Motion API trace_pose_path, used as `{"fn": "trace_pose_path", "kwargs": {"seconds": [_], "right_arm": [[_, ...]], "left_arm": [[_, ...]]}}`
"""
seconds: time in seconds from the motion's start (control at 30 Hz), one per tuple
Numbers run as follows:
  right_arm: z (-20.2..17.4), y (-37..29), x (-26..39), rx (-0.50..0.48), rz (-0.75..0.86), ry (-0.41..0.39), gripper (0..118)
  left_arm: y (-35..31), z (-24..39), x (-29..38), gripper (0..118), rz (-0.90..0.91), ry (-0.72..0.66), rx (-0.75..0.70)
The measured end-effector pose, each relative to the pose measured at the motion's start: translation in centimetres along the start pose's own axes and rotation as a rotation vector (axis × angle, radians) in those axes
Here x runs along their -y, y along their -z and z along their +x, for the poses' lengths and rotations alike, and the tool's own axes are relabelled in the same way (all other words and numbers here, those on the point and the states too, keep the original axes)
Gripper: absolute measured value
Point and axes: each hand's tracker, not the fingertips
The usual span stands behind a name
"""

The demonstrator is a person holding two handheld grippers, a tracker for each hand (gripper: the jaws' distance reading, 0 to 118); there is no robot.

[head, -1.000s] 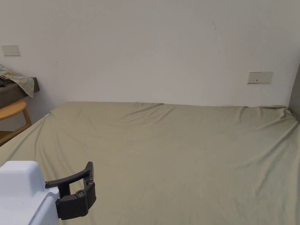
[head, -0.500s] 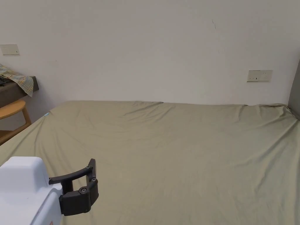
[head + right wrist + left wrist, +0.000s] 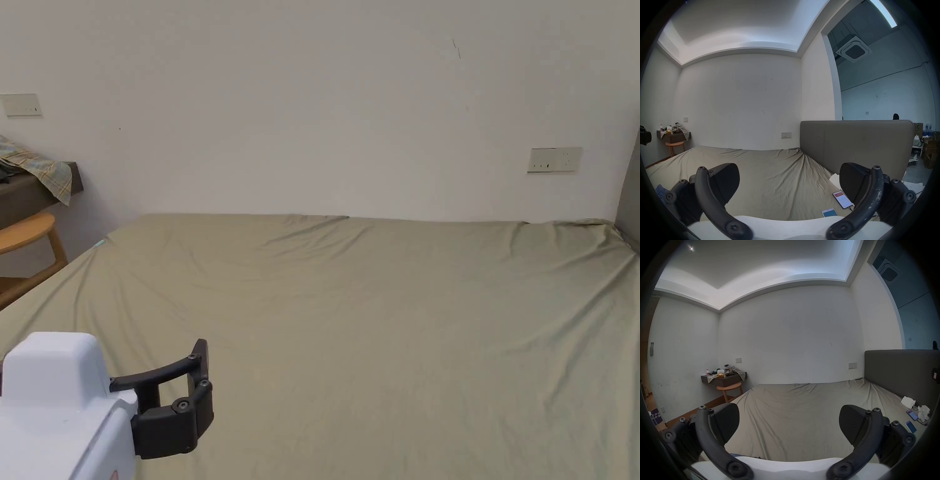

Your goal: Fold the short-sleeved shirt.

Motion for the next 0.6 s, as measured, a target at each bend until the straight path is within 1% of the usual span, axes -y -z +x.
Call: {"fn": "trace_pose_path", "kwargs": {"seconds": [0.6], "right_arm": [[-0.5, 1.0, 0.4, -0.007, -0.018, -0.014, 118]], "left_arm": [[1.0, 0.4, 0.5, 118, -0.031, 0.008, 0.005]]}}
